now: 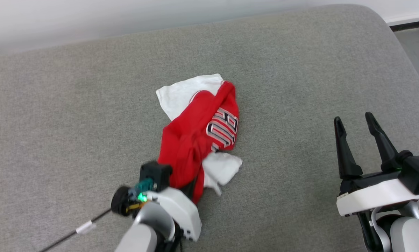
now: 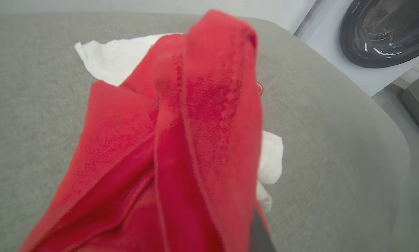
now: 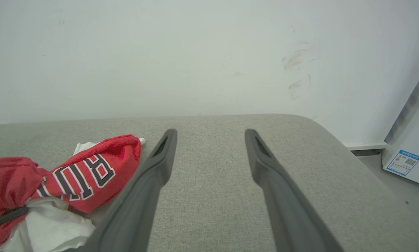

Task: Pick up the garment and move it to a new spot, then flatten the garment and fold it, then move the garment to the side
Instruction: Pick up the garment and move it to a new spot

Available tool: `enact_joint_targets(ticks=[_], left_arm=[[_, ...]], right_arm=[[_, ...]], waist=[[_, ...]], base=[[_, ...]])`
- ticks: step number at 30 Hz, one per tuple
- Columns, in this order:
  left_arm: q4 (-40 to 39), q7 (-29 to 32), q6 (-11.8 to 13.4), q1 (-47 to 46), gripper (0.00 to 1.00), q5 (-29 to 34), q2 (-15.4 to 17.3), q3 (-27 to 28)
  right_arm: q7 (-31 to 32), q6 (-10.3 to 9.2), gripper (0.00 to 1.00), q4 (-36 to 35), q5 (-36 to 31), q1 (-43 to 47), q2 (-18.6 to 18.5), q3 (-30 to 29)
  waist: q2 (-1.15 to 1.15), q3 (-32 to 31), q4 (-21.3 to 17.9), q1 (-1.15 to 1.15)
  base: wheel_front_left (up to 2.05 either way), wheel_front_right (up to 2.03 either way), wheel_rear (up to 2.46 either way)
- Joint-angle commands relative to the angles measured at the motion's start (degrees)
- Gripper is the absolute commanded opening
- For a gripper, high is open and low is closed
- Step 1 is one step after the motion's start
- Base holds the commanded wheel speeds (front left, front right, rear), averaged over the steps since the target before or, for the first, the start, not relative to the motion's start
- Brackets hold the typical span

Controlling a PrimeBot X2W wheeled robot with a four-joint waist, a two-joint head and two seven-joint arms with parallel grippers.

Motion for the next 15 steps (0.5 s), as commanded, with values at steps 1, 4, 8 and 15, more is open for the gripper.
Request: enact_joint_targets(ticks=[1, 4, 8, 15], left_arm=[[0.2, -0.1, 0.5, 1.3, 0.00, -0.2, 0.0, 0.0], [1.1, -0.3, 1.4, 3.6, 0.01, 0.7, -0.1, -1.2], [0.2, -3.3, 2.0, 3.7, 1.00, 1.8, -0.3, -2.5], [-5.7, -10.3, 4.3, 2.5, 1.00, 1.9, -0.8, -3.3]], right_arm=[[-0.3, -0.04, 1.00, 0.2, 0.1, 0.0, 0.2, 0.2], [-0.7, -0.04, 1.00, 0.6, 0.5, 0.0, 0.2, -0.1], [-0.7, -0.04, 1.00, 1.1, -0.1, -0.1, 0.1, -0.1], [0.3, -0.04, 1.00, 0.6, -1.3, 1.0, 0.1, -0.6]], waist=[[0.00, -0.1, -0.1, 0.00], [0.00, 0.2, 0.7, 0.00], [0.00, -0.3, 2.2, 0.00], [0.00, -3.4, 5.7, 0.00]], base=[[0.00, 0.00, 0.00], [0.00, 0.00, 0.00], [0.00, 0.00, 0.00], [0.00, 0.00, 0.00]])
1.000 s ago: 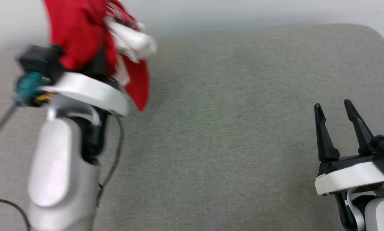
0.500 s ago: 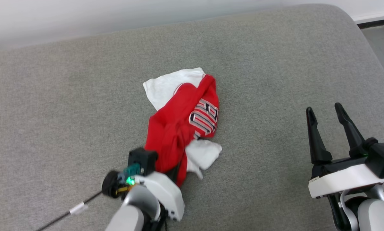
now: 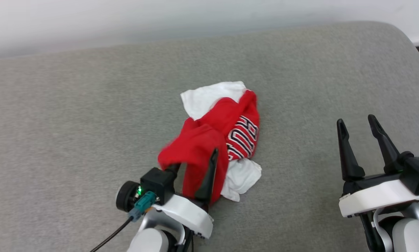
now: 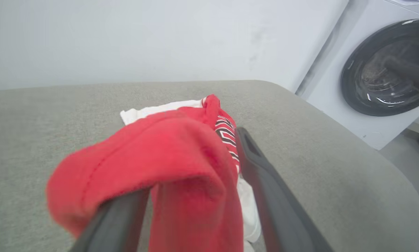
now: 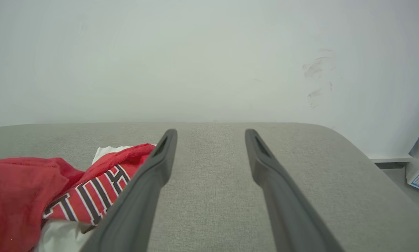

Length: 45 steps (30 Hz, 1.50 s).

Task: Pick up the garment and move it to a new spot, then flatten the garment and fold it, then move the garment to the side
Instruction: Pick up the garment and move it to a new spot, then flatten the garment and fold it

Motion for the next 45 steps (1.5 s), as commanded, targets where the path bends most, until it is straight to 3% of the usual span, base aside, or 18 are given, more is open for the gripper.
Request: enact_joint_targets(ticks=[1, 6, 19, 30, 45], left_arm=[[-1.0, -0.9, 0.6, -0.8, 1.00, 0.2, 0.0, 0.4], [-2.8, -2.9, 3.0, -1.1, 1.00, 0.2, 1.2, 3.5], [-3.1, -4.2, 6.7, 5.3, 1.00, -1.3, 9.2, 13.0], [-5.7, -2.5, 8.3, 10.4, 1.00, -1.1, 10.1, 12.6], [-7.6, -1.6, 8.9, 9.5, 1.00, -1.4, 10.2, 12.0]], right_arm=[[0.3, -0.04, 1.00, -0.3, -0.6, 0.9, 0.1, 0.0], [1.4, -0.04, 1.00, -1.2, -1.1, 2.1, 0.1, -0.7], [3.3, -0.04, 1.00, -1.6, -0.6, 6.2, 0.1, -1.6], [4.7, -0.04, 1.00, -2.6, -0.7, 9.1, 0.1, -1.8], [4.4, -0.04, 1.00, -3.1, -0.3, 8.1, 0.1, -1.5]], waist=[[0.00, -1.3, 1.5, 0.00], [0.00, -3.2, 3.9, 0.00], [0.00, -7.5, 5.8, 0.00], [0.00, -10.0, 5.8, 0.00], [0.00, -8.8, 6.0, 0.00]], base=[[0.00, 0.00, 0.00], [0.00, 0.00, 0.00], [0.00, 0.00, 0.00], [0.00, 0.00, 0.00], [0.00, 0.00, 0.00]])
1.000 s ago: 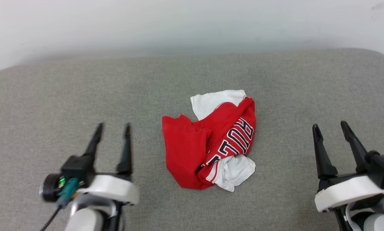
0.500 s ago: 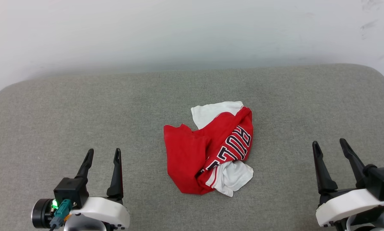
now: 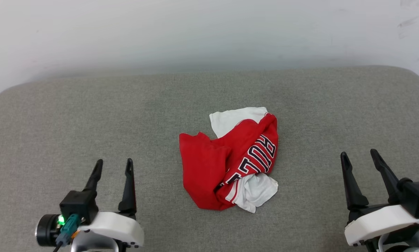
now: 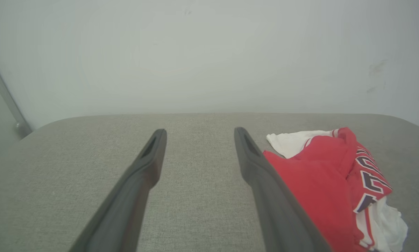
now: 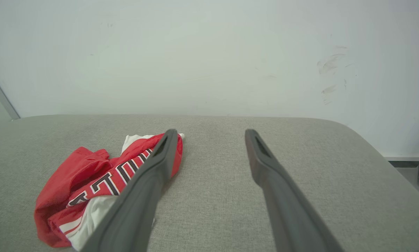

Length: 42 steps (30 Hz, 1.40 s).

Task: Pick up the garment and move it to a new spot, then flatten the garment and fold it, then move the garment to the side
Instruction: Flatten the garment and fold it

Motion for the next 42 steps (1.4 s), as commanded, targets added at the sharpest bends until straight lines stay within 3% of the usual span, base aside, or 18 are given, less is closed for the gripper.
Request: enact_joint_targets(ticks=[1, 8, 15, 22, 27, 28, 29, 30, 31, 35, 42], left_arm=[[-0.2, 0.6, -0.3, -0.6, 1.00, -0.3, 0.0, -0.3], [0.3, 11.2, -4.4, -8.2, 1.00, -1.1, -0.9, -6.5], [6.7, 23.7, -8.8, -17.5, 1.00, -2.7, -3.9, -13.2], [13.6, 33.6, -12.0, -22.1, 1.00, -4.5, -4.5, -17.0], [16.5, 37.3, -12.7, -23.6, 1.00, -4.6, -3.8, -18.3], [16.9, 37.5, -12.6, -23.8, 0.77, -4.5, -3.6, -18.4], [17.0, 37.3, -12.5, -23.9, 0.44, -4.5, -3.6, -18.3], [16.9, 36.7, -12.2, -24.2, 0.16, -4.3, -3.5, -18.0], [16.9, 36.7, -12.1, -24.0, 0.00, -4.5, -3.4, -18.0], [15.0, 34.2, -10.8, -23.7, 0.00, -4.1, -2.4, -16.5], [8.0, 28.1, -5.1, -17.4, 0.00, -4.7, -0.5, -11.1]], right_arm=[[-0.3, -0.04, 1.00, -0.3, 0.1, -0.5, 0.1, 0.0], [-0.1, -0.03, 1.00, -1.0, -0.3, -1.9, 0.1, -0.6], [-0.1, -0.04, 1.00, -0.8, -0.4, -3.6, 0.1, 0.7], [-1.0, -0.04, 1.00, 0.2, 0.3, -4.7, 0.1, 0.9], [-1.7, -0.04, 1.00, 1.3, 0.7, -5.5, 0.1, 1.0], [-1.8, -0.04, 1.00, 1.4, 0.8, -5.5, 0.1, 1.0], [-1.9, -0.04, 1.00, 1.6, 0.9, -5.6, 0.1, 1.0], [-2.1, -0.04, 1.00, 1.8, 1.0, -5.7, 0.1, 0.9], [-2.2, -0.04, 1.00, 1.9, 1.1, -5.7, 0.1, 0.7], [-2.5, -0.04, 1.00, 2.3, 1.1, -5.8, 0.1, 0.0], [-2.4, -0.04, 1.00, 2.6, 0.9, -5.6, 0.1, -0.3]], waist=[[0.00, 0.3, 0.1, 0.00], [0.00, 3.1, 1.0, 0.00], [0.00, 6.3, -0.5, 0.00], [0.00, 8.7, -2.5, 0.00], [0.00, 9.7, -3.3, 0.00], [0.00, 9.8, -3.4, 0.00], [0.00, 9.9, -3.4, 0.00], [0.00, 9.9, -3.4, 0.00], [0.00, 9.9, -3.2, 0.00], [0.00, 9.9, -2.1, 0.00], [0.00, 8.7, 0.6, 0.00]], base=[[0.00, 0.00, 0.00], [0.00, 0.00, 0.00], [0.00, 0.00, 0.00], [0.00, 0.00, 0.00], [0.00, 0.00, 0.00], [0.00, 0.00, 0.00], [0.00, 0.00, 0.00], [0.00, 0.00, 0.00], [0.00, 0.00, 0.00], [0.00, 0.00, 0.00], [0.00, 0.00, 0.00]])
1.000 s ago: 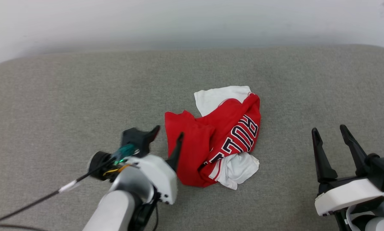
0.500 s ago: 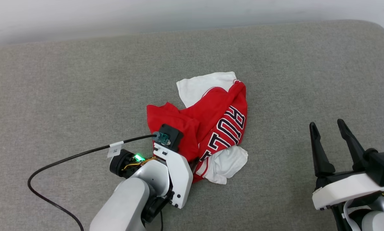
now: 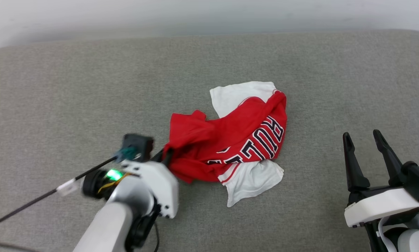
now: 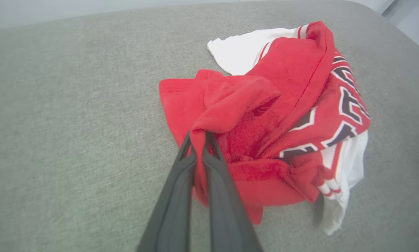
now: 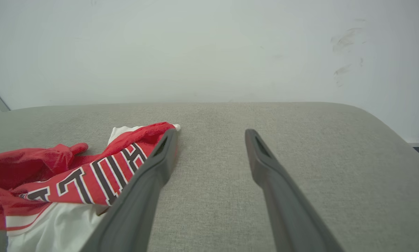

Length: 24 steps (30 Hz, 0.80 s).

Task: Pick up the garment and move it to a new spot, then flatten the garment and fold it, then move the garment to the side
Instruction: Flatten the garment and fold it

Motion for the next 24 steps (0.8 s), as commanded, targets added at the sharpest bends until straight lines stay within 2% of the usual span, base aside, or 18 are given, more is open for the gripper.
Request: enact_joint_targets(ticks=[1, 7, 10, 13, 14, 15, 16, 24], left_arm=[[-1.0, -0.6, 1.2, 2.3, 0.00, -0.5, 0.7, 1.2], [-3.9, -2.6, 7.1, 13.3, 0.00, -3.7, 2.2, 7.7], [-3.4, -3.4, 8.4, 17.3, 0.00, -5.5, 2.4, 10.0], [-2.0, -3.9, 7.9, 19.0, 0.00, -7.1, 2.2, 10.9], [-1.4, -3.9, 7.7, 19.2, 0.11, -7.7, 1.7, 10.8], [-1.0, -4.2, 7.4, 19.3, 0.45, -7.6, 1.7, 10.6], [-1.0, -5.1, 7.4, 19.1, 1.00, -7.4, 1.6, 10.6], [-3.4, -15.1, 8.7, 17.8, 1.00, -4.9, -0.4, 11.3]], right_arm=[[0.1, -0.04, 1.00, 0.0, -0.3, -0.2, 0.1, 0.0], [0.4, -0.04, 1.00, -0.2, -0.6, 0.3, 0.1, 0.2], [0.6, -0.04, 1.00, -0.5, -0.8, 0.5, 0.1, 0.2], [0.9, -0.04, 1.00, -0.8, -1.2, 0.6, 0.1, 0.2], [1.0, -0.04, 1.00, -0.8, -1.2, 0.6, 0.1, 0.2], [1.1, -0.04, 1.00, -0.9, -1.1, 0.6, 0.1, 0.2], [1.1, -0.04, 1.00, -0.9, -1.2, 0.6, 0.1, 0.3], [1.7, -0.04, 1.00, -0.6, -1.3, 1.8, 0.1, 0.1]], waist=[[0.00, -0.5, 0.7, 0.00], [0.00, -1.5, 1.9, 0.00], [0.00, -1.7, 2.2, 0.00], [0.00, -1.9, 2.3, 0.00], [0.00, -2.0, 2.3, 0.00], [0.00, -2.2, 2.3, 0.00], [0.00, -2.3, 2.2, 0.00], [0.00, -4.7, 1.5, 0.00]], base=[[0.00, 0.00, 0.00], [0.00, 0.00, 0.00], [0.00, 0.00, 0.00], [0.00, 0.00, 0.00], [0.00, 0.00, 0.00], [0.00, 0.00, 0.00], [0.00, 0.00, 0.00], [0.00, 0.00, 0.00]])
